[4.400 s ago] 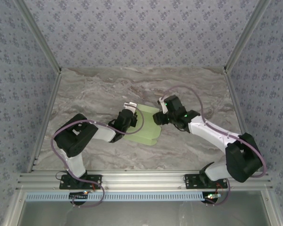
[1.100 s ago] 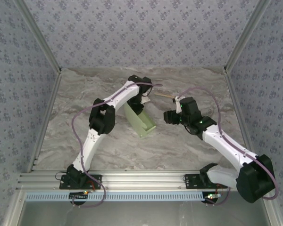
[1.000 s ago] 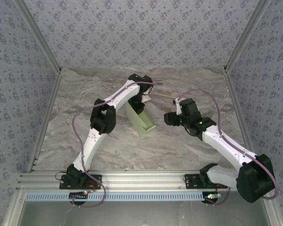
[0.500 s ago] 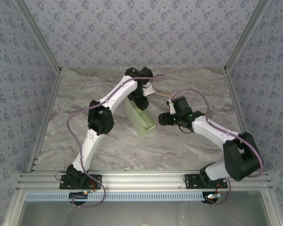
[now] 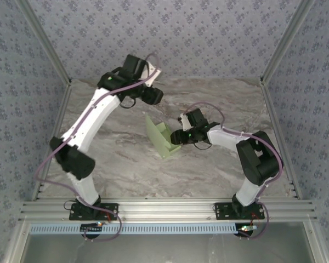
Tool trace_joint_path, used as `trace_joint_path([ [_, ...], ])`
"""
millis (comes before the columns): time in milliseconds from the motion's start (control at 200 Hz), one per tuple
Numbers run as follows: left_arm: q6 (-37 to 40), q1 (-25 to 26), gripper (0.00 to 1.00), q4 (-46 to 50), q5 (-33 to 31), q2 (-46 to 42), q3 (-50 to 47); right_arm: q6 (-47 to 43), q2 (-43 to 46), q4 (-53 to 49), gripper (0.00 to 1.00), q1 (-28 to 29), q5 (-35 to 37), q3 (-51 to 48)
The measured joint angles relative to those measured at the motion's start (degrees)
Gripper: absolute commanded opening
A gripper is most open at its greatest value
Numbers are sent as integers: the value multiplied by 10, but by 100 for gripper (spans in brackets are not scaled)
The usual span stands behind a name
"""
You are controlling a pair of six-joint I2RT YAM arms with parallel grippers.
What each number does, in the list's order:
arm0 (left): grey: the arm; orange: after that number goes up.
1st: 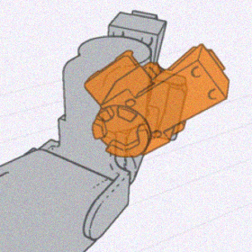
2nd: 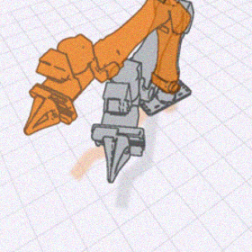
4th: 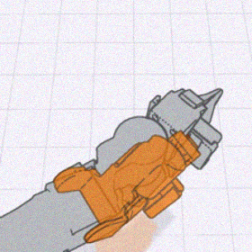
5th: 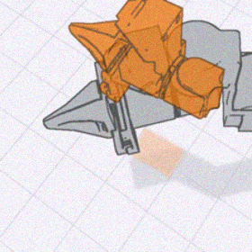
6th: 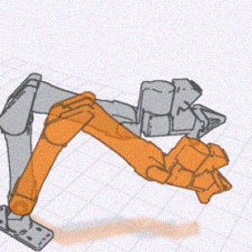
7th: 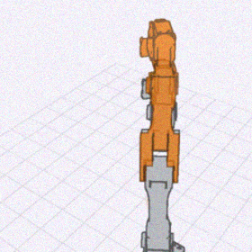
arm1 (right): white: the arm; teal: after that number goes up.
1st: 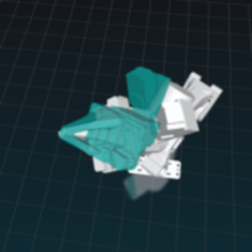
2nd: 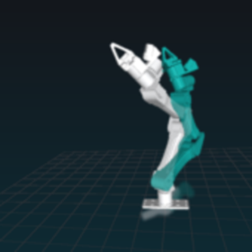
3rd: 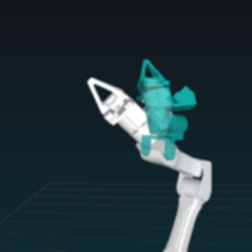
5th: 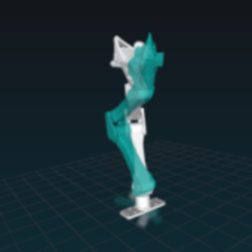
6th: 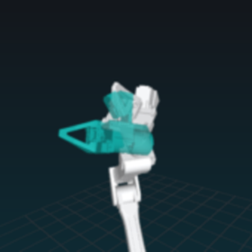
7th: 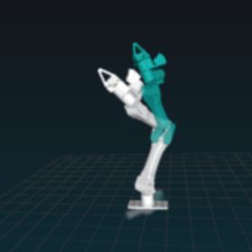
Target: Fold the paper box
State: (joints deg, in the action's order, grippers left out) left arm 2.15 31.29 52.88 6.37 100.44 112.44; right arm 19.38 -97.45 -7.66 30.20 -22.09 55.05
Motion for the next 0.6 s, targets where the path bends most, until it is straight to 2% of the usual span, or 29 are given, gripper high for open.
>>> trace_joint_path([
  [160, -70, -41, 65, -112, -24, -155, -230, 24, 6, 32, 47, 17, -28, -41],
  [330, -149, -109, 68, -194, -47, -317, -446, 49, 20, 60, 47, 61, -53, -76],
  [485, -208, -165, 69, -240, -54, -412, -569, 56, 35, 81, 52, 91, -76, -81],
  [600, -240, -183, 69, -264, -50, -436, -632, 46, 63, 78, 58, 81, -76, -83],
])
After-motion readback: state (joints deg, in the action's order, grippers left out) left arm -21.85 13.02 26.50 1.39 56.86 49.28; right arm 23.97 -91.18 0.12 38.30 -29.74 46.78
